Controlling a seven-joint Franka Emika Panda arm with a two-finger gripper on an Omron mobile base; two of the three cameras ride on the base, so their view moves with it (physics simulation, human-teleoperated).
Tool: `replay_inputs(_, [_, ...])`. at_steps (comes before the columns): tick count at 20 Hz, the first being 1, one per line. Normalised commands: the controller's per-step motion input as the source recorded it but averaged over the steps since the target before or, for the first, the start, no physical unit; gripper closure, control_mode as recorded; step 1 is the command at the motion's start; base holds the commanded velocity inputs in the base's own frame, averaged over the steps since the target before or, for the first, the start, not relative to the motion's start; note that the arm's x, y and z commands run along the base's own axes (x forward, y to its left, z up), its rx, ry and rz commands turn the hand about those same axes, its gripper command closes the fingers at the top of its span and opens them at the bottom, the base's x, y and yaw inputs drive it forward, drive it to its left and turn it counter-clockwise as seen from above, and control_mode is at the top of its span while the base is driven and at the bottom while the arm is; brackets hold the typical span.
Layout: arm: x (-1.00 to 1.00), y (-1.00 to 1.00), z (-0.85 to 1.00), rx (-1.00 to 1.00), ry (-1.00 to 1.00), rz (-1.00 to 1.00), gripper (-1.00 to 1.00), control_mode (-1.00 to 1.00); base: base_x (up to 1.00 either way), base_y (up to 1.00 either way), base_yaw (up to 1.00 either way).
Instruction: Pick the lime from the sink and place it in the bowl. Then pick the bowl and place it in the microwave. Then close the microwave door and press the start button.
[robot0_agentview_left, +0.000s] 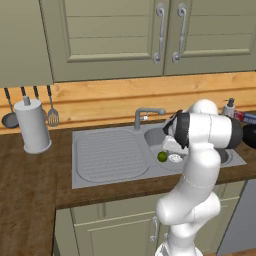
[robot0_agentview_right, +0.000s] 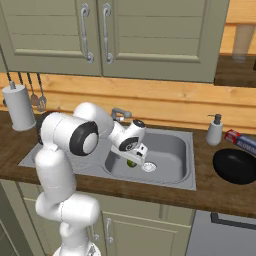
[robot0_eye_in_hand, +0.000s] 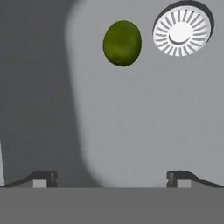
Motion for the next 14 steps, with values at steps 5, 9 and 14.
replay_inputs(5, [0.36, 0.0, -0.28, 0.0, 0.0, 0.0, -1.0, -1.0, 0.0, 0.0, 0.0])
replay_inputs(9, [0.37, 0.0, -0.26, 0.01, 0.0, 0.0, -1.0, -1.0, 0.0, 0.0, 0.0])
replay_inputs(14, [0.38, 0.0, -0.21, 0.02, 0.0, 0.0, -1.0, -1.0, 0.0, 0.0, 0.0])
